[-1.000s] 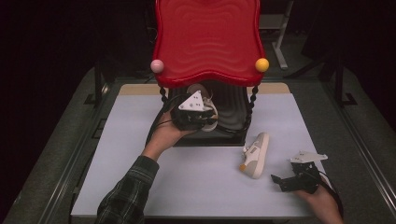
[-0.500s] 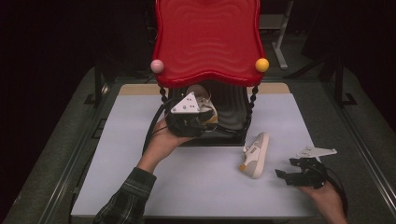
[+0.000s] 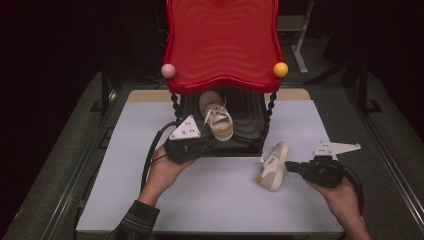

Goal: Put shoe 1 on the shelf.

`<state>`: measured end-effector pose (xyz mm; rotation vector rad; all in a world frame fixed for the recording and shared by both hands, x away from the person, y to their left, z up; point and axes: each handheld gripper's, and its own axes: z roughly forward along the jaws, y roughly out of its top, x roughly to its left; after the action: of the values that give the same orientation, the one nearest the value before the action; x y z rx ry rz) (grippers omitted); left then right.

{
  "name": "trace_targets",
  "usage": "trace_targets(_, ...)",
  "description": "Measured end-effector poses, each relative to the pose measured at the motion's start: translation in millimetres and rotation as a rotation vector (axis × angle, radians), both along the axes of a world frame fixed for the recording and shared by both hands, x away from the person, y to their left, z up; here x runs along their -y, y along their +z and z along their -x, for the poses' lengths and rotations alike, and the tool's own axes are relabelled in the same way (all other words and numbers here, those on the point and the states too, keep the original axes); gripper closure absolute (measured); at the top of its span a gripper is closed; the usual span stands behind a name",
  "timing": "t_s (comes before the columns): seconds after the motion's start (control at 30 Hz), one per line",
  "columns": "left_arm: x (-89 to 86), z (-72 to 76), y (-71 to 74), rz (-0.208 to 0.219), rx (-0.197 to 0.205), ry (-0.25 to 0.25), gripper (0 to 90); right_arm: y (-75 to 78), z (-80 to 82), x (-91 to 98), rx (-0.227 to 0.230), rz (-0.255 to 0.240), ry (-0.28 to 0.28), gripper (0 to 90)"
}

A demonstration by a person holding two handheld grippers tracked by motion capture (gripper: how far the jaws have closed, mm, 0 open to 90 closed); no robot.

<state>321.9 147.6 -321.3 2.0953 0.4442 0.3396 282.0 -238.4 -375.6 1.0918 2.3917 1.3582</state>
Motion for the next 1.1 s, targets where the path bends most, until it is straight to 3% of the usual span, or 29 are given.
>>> trace_targets(0.2,-6.0,-3.5,-7.3,-0.004,-0.009,0.030,90.0,11.0,-16.1,-25.9,0.041,-0.008,0.054,89.6)
trace_targets(0.23,-7.5,-5.8,-10.9,-0.003,-0.017,0.045,90.0,13.7,-25.9,-38.3,0.057,-0.020,0.081,89.6)
trace_targets(0.47,-4.8,-16.6,-22.2,-0.005,-0.032,0.096,90.0,23.1,-54.9,-74.0,0.086,-0.036,0.134,89.6)
trace_targets(0.6,-4.3,-21.8,-25.0,-0.006,-0.030,0.108,90.0,28.1,-67.5,-92.8,0.105,-0.013,0.163,89.6)
trace_targets(0.77,-2.0,-29.8,-26.4,-0.019,-0.025,0.123,90.0,30.2,-80.6,-106.5,0.124,0.015,0.170,89.6)
trace_targets(1.1,4.2,-33.6,-31.1,0.012,-0.016,0.148,90.0,26.6,-96.5,-120.6,0.148,0.028,0.158,89.6)
